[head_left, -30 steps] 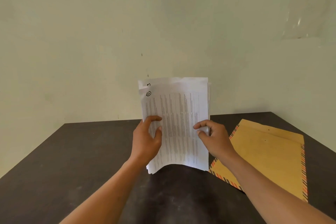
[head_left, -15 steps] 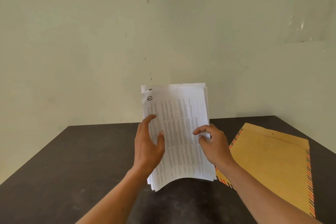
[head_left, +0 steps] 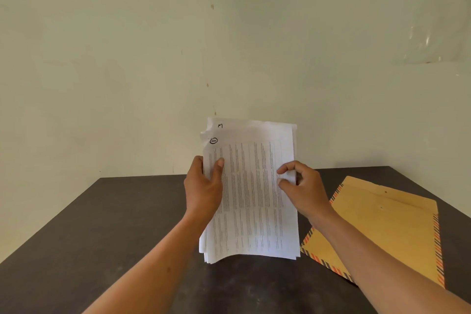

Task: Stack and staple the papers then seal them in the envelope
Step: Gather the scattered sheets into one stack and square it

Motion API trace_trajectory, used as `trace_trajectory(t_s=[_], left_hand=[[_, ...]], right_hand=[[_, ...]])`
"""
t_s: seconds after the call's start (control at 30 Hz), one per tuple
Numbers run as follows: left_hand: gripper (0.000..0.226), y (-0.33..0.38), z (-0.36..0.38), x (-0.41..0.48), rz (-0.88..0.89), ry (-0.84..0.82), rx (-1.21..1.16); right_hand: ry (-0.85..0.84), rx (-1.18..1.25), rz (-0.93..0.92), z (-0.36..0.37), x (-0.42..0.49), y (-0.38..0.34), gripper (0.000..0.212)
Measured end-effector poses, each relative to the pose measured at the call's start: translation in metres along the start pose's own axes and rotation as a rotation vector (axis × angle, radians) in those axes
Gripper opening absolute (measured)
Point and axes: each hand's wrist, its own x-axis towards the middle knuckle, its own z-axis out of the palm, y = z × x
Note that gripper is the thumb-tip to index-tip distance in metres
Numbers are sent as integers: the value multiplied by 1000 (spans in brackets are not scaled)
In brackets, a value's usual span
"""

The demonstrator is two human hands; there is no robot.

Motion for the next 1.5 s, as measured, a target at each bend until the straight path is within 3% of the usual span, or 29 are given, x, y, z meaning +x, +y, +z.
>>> trace_trajectory(t_s=[0.2,0.53,0.67,0.73,0.8,0.87,0.97,1.03,1.27,1.37,1.5], left_hand=[[35,4,8,-5,-28,-25,-44],[17,4,-8,11,13,-54,-74],[20,8,-12,13,30,-131,-116],[19,9,-14,12,34,-157,-125],[19,10,-15,11,37,-168,-136],[19,10,-15,10,46,-176,-149],[21,9,-15,9,66,-182,-135],[22,7,-14,11,73,-191,-98],[18,6,-17,14,96,-150,-14],[12,5,-21,15,73,-57,-35],[18,4,-30,15,33,1,-80]], right_hand=[[64,82,-10,5,2,-18,25],[77,3,-60,2,3,-19,24],[344,-229,-413,0,21,-46,34],[299,-373,-593,-1,34,-69,43],[123,-513,-644,4,48,-94,54],[-74,-679,-592,16,58,-113,60],[-360,-823,-456,36,62,-125,52],[-428,-830,-465,44,60,-127,49],[-398,-779,-545,49,55,-129,52],[-249,-758,-552,39,59,-120,50],[-24,-483,-281,7,63,-95,41]])
